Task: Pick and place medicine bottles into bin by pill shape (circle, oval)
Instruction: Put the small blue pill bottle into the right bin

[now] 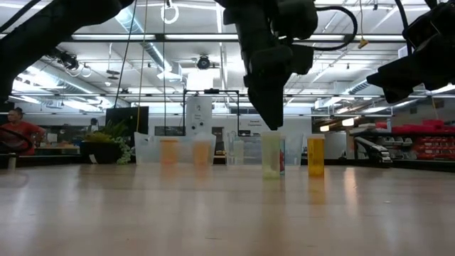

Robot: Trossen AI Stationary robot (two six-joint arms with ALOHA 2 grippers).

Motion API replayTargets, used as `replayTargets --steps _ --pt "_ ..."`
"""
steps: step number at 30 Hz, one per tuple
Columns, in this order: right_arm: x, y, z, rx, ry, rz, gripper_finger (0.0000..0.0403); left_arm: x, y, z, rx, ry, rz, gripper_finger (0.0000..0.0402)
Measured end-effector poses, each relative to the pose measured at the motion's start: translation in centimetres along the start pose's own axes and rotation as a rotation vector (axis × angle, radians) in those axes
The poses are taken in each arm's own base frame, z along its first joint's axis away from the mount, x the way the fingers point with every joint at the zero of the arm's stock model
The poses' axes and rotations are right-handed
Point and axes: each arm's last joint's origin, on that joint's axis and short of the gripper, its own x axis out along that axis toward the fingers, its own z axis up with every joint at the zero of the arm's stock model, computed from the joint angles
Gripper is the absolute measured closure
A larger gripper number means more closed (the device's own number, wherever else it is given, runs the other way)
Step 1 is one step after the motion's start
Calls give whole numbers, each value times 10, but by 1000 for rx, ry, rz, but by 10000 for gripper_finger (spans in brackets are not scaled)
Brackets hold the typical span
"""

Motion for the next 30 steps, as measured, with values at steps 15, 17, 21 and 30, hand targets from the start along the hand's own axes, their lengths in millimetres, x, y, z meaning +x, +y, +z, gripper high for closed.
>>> replayTargets --steps 15,17,21,30 --pt "0 0 0 0 0 0 265 30 -7 -7 -25 -1 -1 112" --pt "0 0 0 0 0 0 265 34 -7 -10 -25 20 -3 116" --pt "0 0 0 0 0 0 265 36 -7 -11 -28 20 -3 138" --pt "0 0 0 0 0 0 265 36 -7 -5 -33 -35 1 214"
